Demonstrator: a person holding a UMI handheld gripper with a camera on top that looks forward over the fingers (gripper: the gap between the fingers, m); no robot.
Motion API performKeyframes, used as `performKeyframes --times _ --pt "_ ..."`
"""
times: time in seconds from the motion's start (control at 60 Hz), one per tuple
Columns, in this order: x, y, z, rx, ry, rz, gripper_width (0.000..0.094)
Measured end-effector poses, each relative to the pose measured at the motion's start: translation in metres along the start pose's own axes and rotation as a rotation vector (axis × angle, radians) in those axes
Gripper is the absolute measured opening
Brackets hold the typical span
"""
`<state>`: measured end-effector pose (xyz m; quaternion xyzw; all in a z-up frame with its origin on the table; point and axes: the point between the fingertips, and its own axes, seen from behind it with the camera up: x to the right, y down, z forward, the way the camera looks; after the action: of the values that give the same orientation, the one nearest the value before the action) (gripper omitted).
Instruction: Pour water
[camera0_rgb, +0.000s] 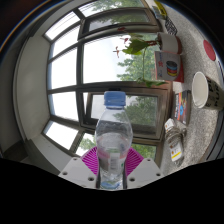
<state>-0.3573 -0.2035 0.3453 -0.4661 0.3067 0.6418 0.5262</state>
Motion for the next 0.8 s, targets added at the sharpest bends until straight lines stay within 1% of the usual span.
performKeyframes --times 0.1,0.167,0.283,0.367,0.483,0.65,0.8 --pt "0.021 -0.038 0.012 0.072 -0.037 0.321 0.0291" --pt "0.038 -0.053 0.018 0.109 -0.043 0.486 0.0291" --pt "0.073 -0.073 0.019 0.17 -0.028 0.676 0.029" --pt "0.091 -0.083 0.017 0.193 -0.014 0.749 0.0291" --pt "0.099 -0.079 0.016 0.176 0.007 0.782 0.0292" --pt "0.084 -0.076 0.017 0.134 0.002 0.744 0.0292" --pt "0.056 -0.082 0.031 0.054 0.05 0.447 0.0292"
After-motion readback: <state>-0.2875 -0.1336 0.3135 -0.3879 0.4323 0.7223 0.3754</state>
